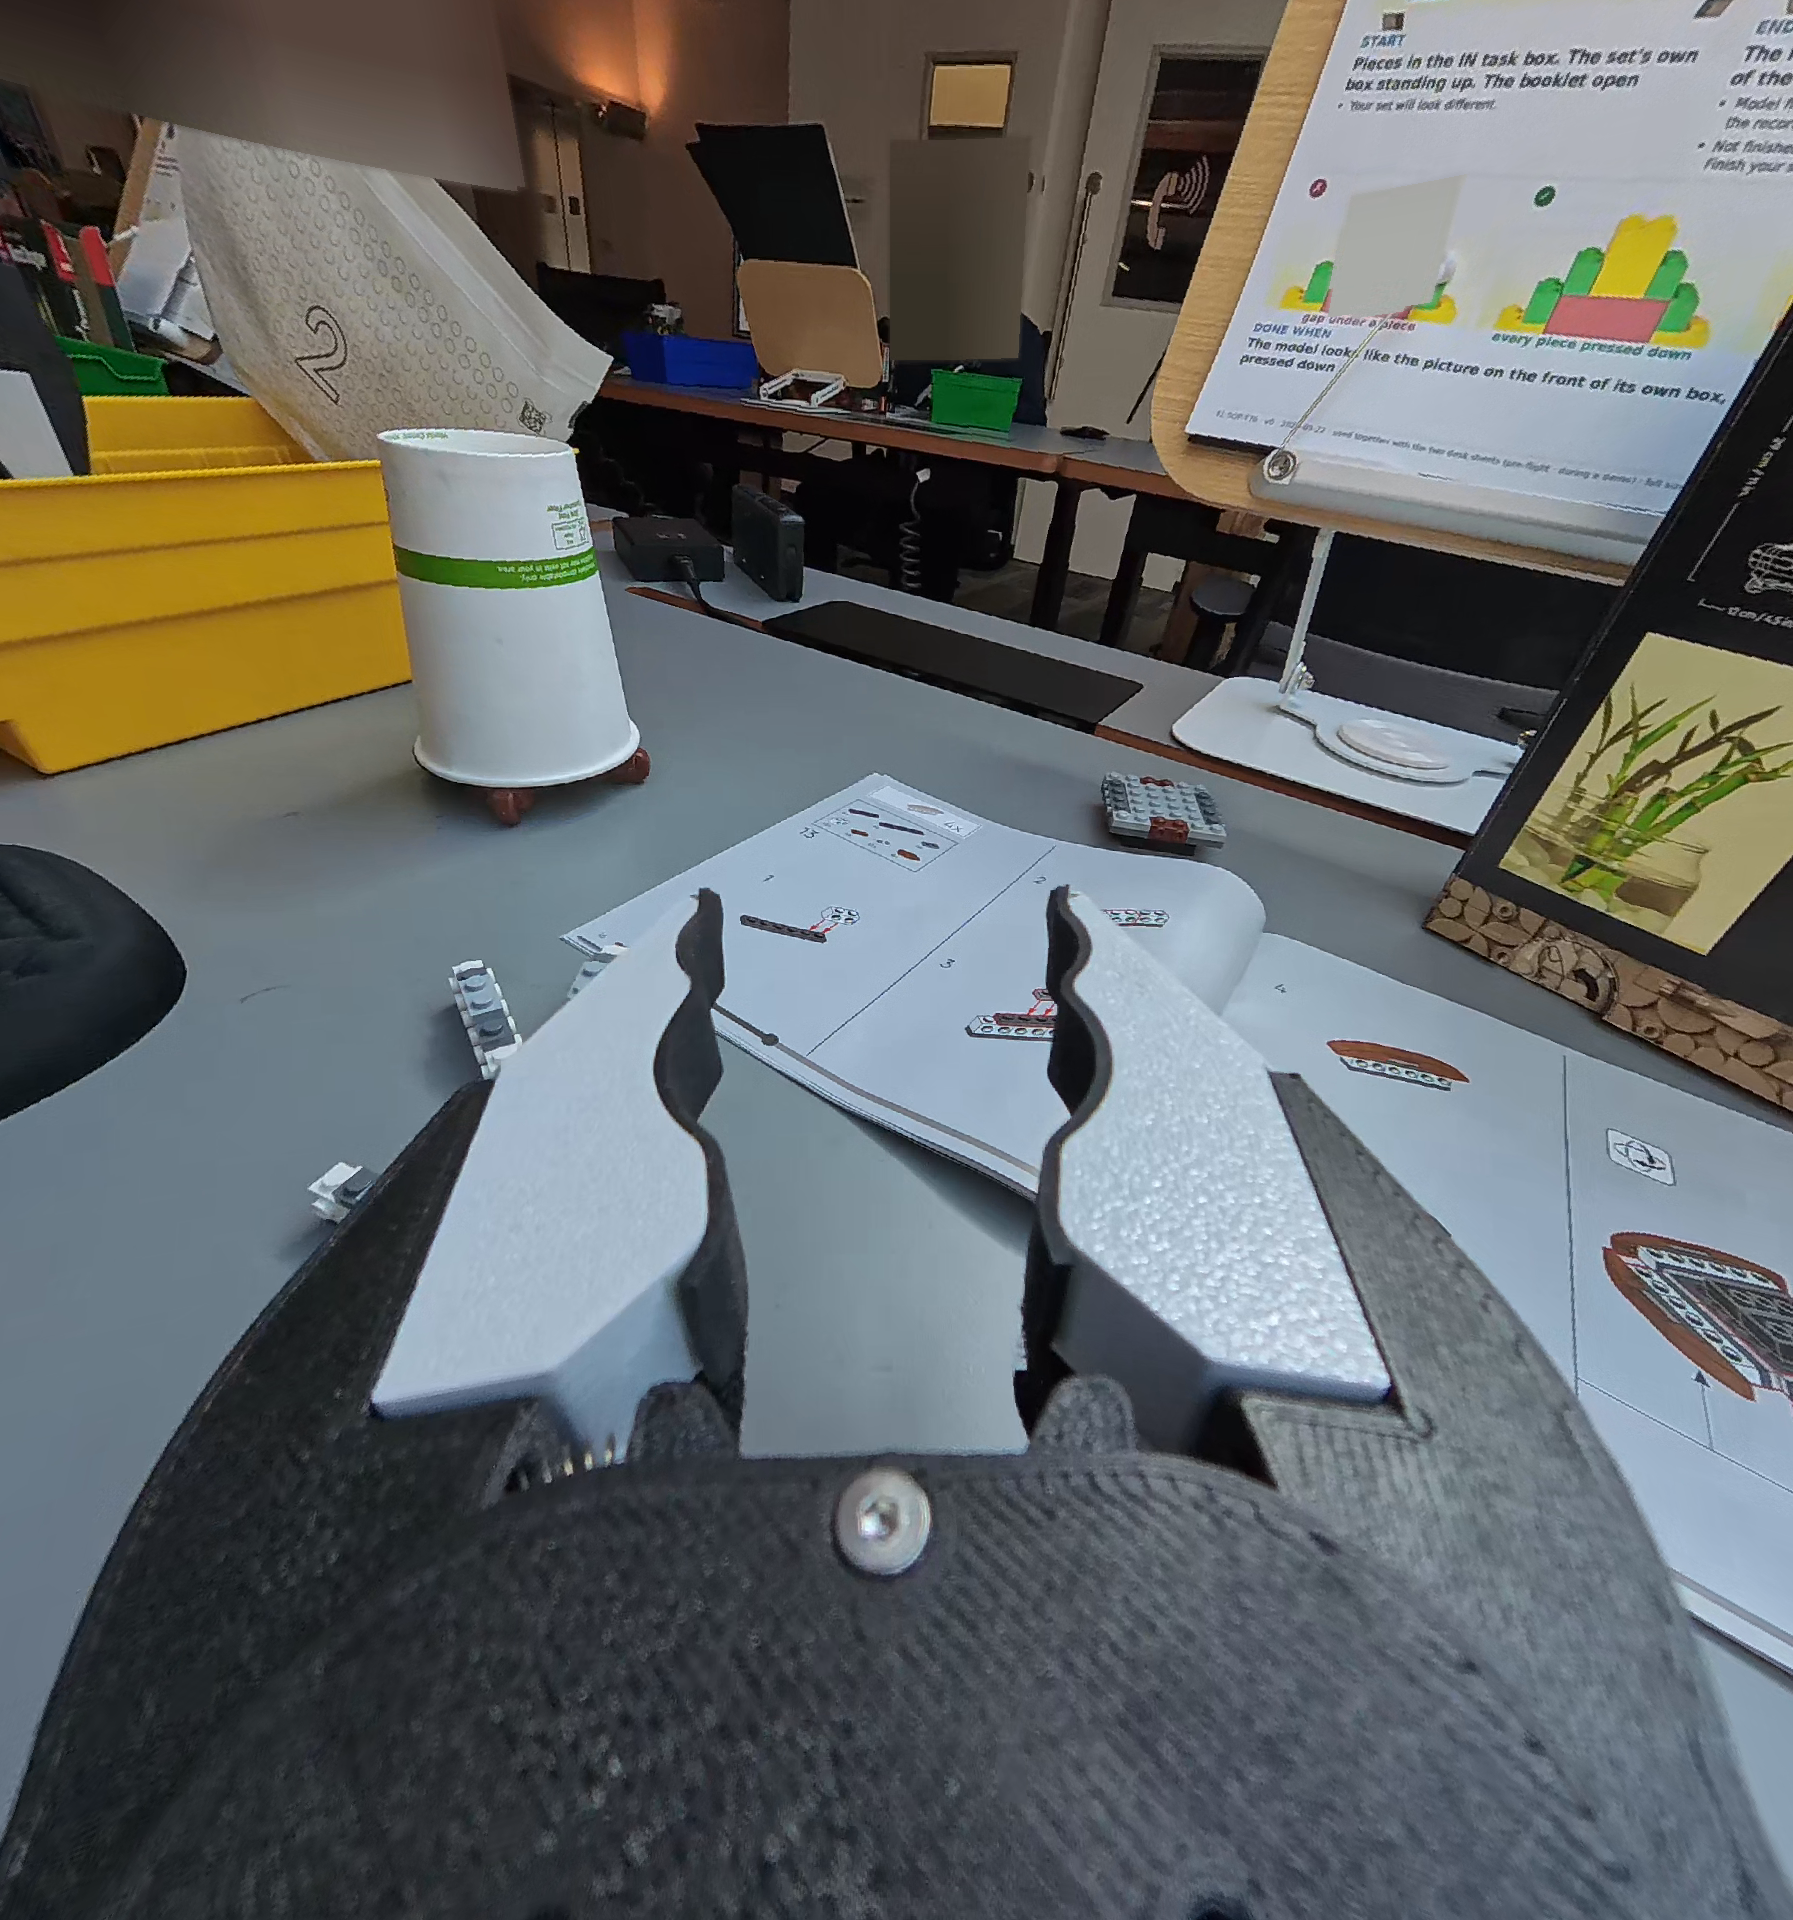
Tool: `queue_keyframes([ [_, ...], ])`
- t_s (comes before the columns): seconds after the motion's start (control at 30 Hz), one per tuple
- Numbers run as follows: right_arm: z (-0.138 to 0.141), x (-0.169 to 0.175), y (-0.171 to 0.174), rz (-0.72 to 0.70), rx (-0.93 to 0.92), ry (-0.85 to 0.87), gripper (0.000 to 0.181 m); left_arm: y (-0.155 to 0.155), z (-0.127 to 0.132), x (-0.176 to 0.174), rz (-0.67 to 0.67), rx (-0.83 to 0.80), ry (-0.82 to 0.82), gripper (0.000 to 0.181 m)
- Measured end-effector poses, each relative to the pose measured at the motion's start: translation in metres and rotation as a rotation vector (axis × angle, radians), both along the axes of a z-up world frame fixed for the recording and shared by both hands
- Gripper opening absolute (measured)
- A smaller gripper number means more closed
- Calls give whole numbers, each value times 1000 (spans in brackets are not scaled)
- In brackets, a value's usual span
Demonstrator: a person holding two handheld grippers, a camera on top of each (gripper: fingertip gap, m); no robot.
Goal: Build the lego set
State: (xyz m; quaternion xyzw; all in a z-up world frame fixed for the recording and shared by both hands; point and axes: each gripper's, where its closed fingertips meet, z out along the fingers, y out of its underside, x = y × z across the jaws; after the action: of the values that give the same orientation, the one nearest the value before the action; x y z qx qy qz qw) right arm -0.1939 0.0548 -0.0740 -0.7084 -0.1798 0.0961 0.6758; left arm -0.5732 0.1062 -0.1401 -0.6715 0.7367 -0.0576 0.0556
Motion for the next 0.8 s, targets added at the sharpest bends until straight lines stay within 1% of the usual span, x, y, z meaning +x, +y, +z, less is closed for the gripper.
queue_keyframes([
  [0.03,1,0,0,1,3,3,61,-1,-1,2,-13,-9,-9,20],
  [0.07,1,0,-1,3,5,7,61,1,-2,1,-14,-3,1,24],
  [0.13,2,1,-1,4,13,14,61,-5,-8,-8,-24,-54,49,23],
  [0.17,3,1,-2,7,18,19,61,-8,-11,-9,-36,-72,52,16],
  [0.27,4,1,-3,14,23,30,61,-10,-16,-12,-80,-95,52,12],
  [0.3,4,0,-3,16,25,31,61,-10,-18,-15,-89,-92,68,13],
  [0.43,5,-1,-3,26,27,34,61,-7,-23,-30,-125,-62,163,6],
  [0.53,5,0,-4,26,27,36,61,-6,-24,-30,-141,-35,173,8],
  [0.6,6,0,-4,26,30,41,61,-4,-24,-30,-134,-20,170,10],
  [0.67,6,0,-4,30,32,47,61,-6,-24,-30,-120,-40,162,5],
  [0.8,7,0,-5,36,36,52,61,5,-24,-36,-48,-6,144,4],
])
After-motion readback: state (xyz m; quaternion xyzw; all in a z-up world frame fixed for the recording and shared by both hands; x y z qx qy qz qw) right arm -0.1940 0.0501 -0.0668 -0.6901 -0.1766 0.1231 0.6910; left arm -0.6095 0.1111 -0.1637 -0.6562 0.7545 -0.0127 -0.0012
